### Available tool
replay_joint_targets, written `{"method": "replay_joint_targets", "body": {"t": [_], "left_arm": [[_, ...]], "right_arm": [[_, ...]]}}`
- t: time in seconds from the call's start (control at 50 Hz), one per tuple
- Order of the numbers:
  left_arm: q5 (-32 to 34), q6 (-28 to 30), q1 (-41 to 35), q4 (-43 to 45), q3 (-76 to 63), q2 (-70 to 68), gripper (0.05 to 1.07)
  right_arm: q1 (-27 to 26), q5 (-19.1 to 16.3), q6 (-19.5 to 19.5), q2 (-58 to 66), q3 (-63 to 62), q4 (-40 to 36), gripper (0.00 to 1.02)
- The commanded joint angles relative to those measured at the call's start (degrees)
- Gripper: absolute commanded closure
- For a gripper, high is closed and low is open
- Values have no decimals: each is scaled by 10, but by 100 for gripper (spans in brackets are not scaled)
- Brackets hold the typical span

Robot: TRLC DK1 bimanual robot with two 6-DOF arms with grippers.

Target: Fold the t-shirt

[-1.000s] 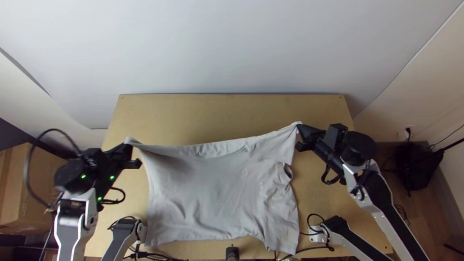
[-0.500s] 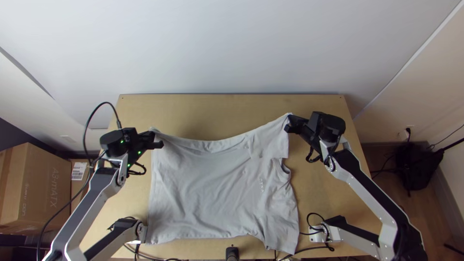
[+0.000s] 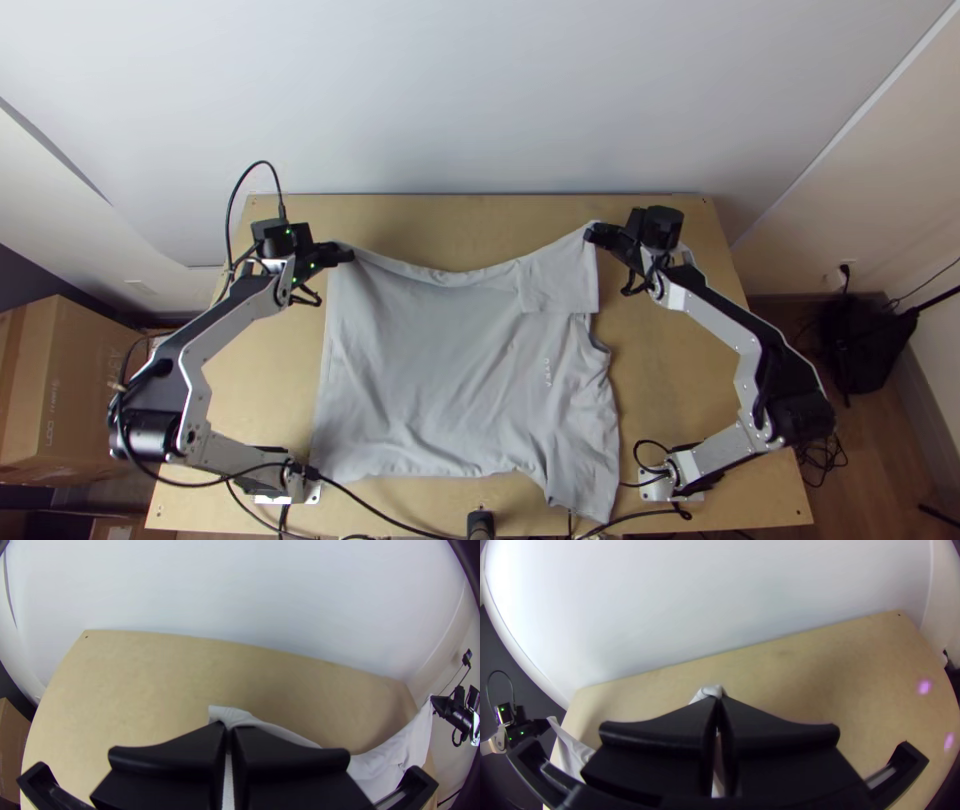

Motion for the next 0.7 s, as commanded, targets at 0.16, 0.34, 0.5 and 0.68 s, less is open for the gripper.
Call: {"method": "replay_joint_targets", "body": {"t": [0.16, 0.34, 0.5, 0.68], "left_arm": [[4, 8, 18, 4, 130, 112, 105], [4, 8, 27, -13, 200, 171, 105], [4, 9, 32, -32, 248, 211, 105], [5, 8, 27, -45, 284, 233, 105]], "right_arm": [[-17, 0, 13, 101, 113, 13, 100], [-37, 4, 13, 164, 178, 0, 100], [-49, 8, 13, 208, 229, -15, 100], [-52, 9, 13, 246, 288, -39, 100]]}}
